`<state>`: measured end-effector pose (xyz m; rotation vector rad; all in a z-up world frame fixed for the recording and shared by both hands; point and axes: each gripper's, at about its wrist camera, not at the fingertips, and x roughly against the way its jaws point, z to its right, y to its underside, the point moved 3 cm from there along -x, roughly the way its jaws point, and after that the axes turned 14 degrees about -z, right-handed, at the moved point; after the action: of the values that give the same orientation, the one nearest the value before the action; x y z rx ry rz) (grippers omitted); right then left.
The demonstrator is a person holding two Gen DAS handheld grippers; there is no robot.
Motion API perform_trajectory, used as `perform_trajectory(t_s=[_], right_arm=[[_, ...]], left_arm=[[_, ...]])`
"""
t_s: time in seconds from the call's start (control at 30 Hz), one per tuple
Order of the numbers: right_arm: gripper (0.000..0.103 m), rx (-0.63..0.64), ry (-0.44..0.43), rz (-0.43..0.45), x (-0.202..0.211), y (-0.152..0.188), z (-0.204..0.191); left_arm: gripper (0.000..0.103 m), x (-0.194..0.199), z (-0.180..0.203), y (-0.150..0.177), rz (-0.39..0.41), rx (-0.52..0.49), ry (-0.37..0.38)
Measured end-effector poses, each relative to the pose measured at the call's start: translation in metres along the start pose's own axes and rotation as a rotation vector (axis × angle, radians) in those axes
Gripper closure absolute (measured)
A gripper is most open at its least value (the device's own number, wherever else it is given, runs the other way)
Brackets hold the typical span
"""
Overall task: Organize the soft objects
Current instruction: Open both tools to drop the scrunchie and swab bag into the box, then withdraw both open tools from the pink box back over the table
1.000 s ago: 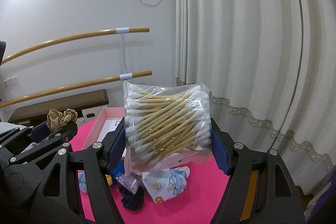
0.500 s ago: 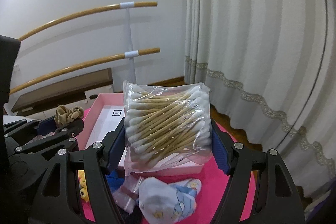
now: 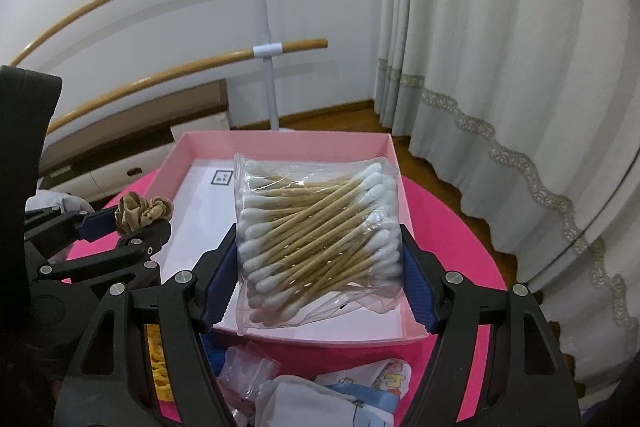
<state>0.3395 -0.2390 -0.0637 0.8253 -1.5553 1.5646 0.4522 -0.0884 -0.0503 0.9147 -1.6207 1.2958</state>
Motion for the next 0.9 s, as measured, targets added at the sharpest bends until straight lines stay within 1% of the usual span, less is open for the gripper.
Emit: perform_trajectory(t_s=[0.03,0.07,0.1,0.13,0.17,0.2,0.27,0.3,0.37,0.53,0.57,0.63,0.67,0.7,0.73,0.8,0.9], right_arm=[[0.034,0.000,-0.001,-0.008,-0.003,0.001,0.001],[0.033,0.000,0.000,-0.013,-0.004,0.000,0.001],[0.030,0.000,0.003,-0.018,-0.006,0.000,0.002],[0.029,-0.007,0.020,-0.024,-0.007,0.001,0.004],[0.023,-0.013,0.033,-0.025,-0.009,-0.004,0.007],[0.015,-0.022,0.049,-0.021,-0.009,-0.004,0.009],[0.007,-0.037,0.075,-0.011,-0.008,-0.004,0.013],[0.006,-0.042,0.082,-0.011,-0.008,-0.004,0.014],[0.006,-0.046,0.093,-0.018,-0.009,-0.006,0.016],[0.006,-0.028,0.110,-0.028,-0.011,-0.008,0.013],[0.006,-0.025,0.111,-0.027,-0.011,-0.007,0.012],[0.006,-0.023,0.114,-0.027,-0.010,-0.008,0.012],[0.006,-0.024,0.114,-0.027,-0.010,-0.008,0.011],[0.006,-0.024,0.114,-0.027,-0.010,-0.007,0.012],[0.006,-0.025,0.115,-0.027,-0.009,-0.007,0.012],[0.006,-0.026,0.117,-0.026,-0.009,-0.007,0.012],[0.006,-0.029,0.122,-0.025,-0.008,-0.006,0.012]], left_arm=[[0.068,-0.003,0.001,-0.002,-0.003,0.001,0.000],[0.062,-0.007,0.001,-0.008,-0.006,0.004,-0.006],[0.049,-0.011,0.000,-0.012,-0.008,0.009,-0.015],[0.041,-0.014,-0.001,-0.017,-0.012,0.020,-0.027],[0.030,-0.015,-0.002,-0.020,-0.009,0.033,-0.033],[0.024,-0.016,-0.001,-0.016,-0.004,0.042,-0.031],[0.017,-0.020,-0.003,-0.024,-0.013,0.065,-0.015],[0.014,-0.022,-0.004,-0.022,-0.019,0.073,-0.005],[0.014,-0.027,-0.003,-0.029,-0.033,0.080,0.009],[0.014,-0.031,-0.005,-0.028,-0.039,0.077,-0.007],[0.014,-0.033,-0.003,-0.032,-0.039,0.076,-0.002],[0.014,-0.033,-0.008,-0.022,-0.039,0.076,0.003],[0.014,-0.034,-0.009,-0.023,-0.040,0.075,0.000],[0.014,-0.024,-0.015,-0.008,-0.037,0.073,-0.004],[0.014,-0.024,-0.015,-0.007,-0.036,0.073,-0.008],[0.014,-0.016,-0.016,0.013,-0.031,0.074,-0.008],[0.014,-0.010,-0.019,0.026,-0.027,0.073,-0.003]])
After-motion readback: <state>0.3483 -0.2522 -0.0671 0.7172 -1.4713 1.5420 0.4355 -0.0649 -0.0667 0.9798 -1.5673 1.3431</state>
